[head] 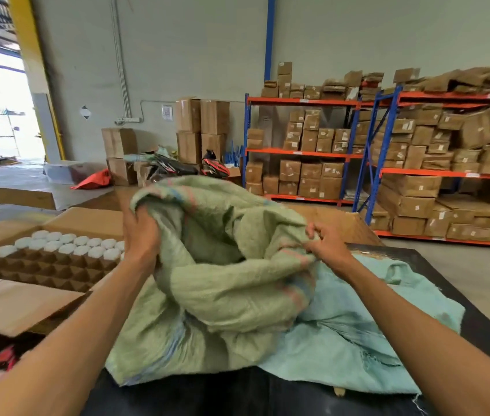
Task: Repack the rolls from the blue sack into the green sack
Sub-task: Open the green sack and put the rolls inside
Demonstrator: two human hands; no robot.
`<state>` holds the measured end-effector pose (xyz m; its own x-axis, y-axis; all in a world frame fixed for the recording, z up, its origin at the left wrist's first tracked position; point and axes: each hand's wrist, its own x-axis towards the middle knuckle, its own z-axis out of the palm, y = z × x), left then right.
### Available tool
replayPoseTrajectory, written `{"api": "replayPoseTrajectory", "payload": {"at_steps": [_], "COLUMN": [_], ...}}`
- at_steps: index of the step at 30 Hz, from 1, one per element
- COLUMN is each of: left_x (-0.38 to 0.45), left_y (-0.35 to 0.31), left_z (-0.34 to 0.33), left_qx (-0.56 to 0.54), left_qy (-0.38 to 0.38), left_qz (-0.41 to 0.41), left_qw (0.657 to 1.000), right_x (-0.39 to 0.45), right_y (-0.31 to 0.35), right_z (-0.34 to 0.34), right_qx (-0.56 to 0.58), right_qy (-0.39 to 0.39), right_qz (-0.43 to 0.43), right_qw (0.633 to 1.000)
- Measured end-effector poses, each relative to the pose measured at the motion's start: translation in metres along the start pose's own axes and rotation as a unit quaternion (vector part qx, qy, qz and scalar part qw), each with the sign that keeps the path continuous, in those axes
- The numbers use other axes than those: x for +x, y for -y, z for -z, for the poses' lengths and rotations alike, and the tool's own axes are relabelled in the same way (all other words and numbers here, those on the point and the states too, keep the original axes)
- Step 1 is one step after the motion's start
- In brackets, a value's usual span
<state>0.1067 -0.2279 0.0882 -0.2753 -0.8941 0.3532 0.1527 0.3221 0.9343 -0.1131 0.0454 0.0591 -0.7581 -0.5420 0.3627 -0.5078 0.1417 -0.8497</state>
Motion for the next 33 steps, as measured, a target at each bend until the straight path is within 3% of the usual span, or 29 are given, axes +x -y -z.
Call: {"api": "replayPoseTrajectory", "payload": {"at_steps": [2, 5, 8, 10, 11, 13, 15, 17, 19, 21, 23, 25, 26, 28, 33], "left_x": [-0.014, -0.041, -0.065, -0.077, -0.082, -0.09, -0.094, -0.094, -0.092, -0.09, -0.084, -0.079, -0.079, -0.086, -0.121], "left_y": [0.035, 0.065, 0.087, 0.1, 0.106, 0.12, 0.131, 0.137, 0.137, 0.131, 0.118, 0.106, 0.104, 0.1, 0.096], "left_z": [-0.002, -0.005, -0.004, 0.0, 0.003, 0.008, 0.013, 0.016, 0.016, 0.018, 0.023, 0.028, 0.03, 0.028, 0.011], "left_qx": [0.019, 0.093, 0.176, 0.239, 0.268, 0.321, 0.374, 0.413, 0.423, 0.385, 0.302, 0.268, 0.275, 0.282, 0.284], "left_qy": [0.032, 0.059, 0.079, 0.094, 0.105, 0.143, 0.178, 0.197, 0.189, 0.151, 0.066, 0.003, -0.001, 0.021, 0.075], "left_qz": [0.056, 0.078, 0.054, 0.046, 0.045, 0.024, 0.014, 0.018, 0.007, 0.025, 0.092, 0.118, 0.113, 0.108, 0.097], "left_qw": [0.998, 0.991, 0.98, 0.965, 0.957, 0.936, 0.91, 0.889, 0.886, 0.91, 0.947, 0.956, 0.955, 0.953, 0.951], "right_x": [-0.009, -0.019, -0.029, -0.039, -0.044, -0.053, -0.06, -0.068, -0.071, -0.072, -0.073, -0.076, -0.078, -0.08, -0.082], "right_y": [-0.027, -0.052, -0.063, -0.066, -0.066, -0.062, -0.057, -0.058, -0.061, -0.059, -0.06, -0.067, -0.072, -0.081, -0.082], "right_z": [0.005, 0.008, 0.003, -0.008, -0.015, -0.028, -0.04, -0.048, -0.056, -0.058, -0.049, -0.033, -0.023, -0.01, -0.006], "right_qx": [-0.1, -0.208, -0.334, -0.446, -0.491, -0.517, -0.463, -0.422, -0.439, -0.485, -0.56, -0.629, -0.646, -0.638, -0.489], "right_qy": [0.052, 0.107, 0.214, 0.227, 0.194, 0.126, 0.151, 0.223, 0.29, 0.369, 0.439, 0.481, 0.486, 0.47, 0.404], "right_qz": [-0.039, -0.095, -0.168, -0.18, -0.161, -0.044, 0.112, 0.223, 0.262, 0.228, 0.142, 0.037, -0.004, -0.029, 0.018], "right_qw": [0.993, 0.968, 0.902, 0.847, 0.834, 0.845, 0.866, 0.85, 0.809, 0.759, 0.688, 0.609, 0.588, 0.61, 0.773]}}
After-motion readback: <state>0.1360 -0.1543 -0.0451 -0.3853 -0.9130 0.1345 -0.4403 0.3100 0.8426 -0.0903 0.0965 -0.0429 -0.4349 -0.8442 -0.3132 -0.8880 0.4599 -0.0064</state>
